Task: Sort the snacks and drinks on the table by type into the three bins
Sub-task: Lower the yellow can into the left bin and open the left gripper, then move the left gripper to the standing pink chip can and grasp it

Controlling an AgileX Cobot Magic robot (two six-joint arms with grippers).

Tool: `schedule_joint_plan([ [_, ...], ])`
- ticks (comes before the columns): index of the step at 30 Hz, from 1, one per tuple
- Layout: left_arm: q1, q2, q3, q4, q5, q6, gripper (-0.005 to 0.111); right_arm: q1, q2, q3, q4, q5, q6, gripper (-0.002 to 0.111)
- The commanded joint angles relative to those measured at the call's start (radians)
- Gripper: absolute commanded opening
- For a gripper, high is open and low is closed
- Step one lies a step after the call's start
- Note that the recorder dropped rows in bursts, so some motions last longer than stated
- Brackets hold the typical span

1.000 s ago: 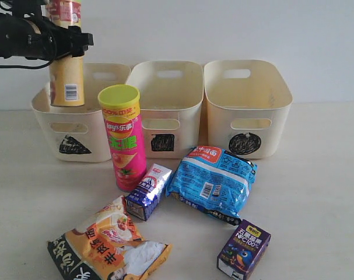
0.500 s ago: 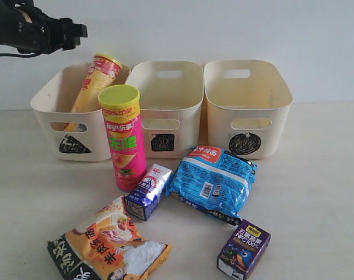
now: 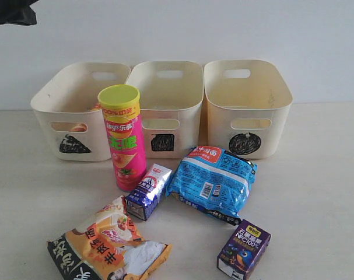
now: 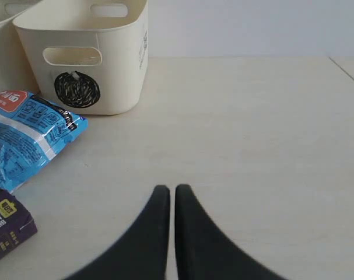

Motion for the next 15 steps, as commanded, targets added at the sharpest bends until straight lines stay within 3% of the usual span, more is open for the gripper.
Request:
schedule_joint_plan([
  [1,0.000,-0.104,0.095,-0.193,0.025,0.171,0.004,-0.001,-0.006,-0.001,-0.008,-0.004,0.002,0.001],
  [7,0.000,-0.236,0.212,-0.357,0.025,0.308,0.004,-0.001,-0.006,-0.001,-0.008,-0.004,0.002,0.001],
  [15,0.000,-0.336,0.307,-0.396,0.144,0.418,0.004,-0.001,-0.006,-0.001,-0.008,-0.004,0.002,0.001],
])
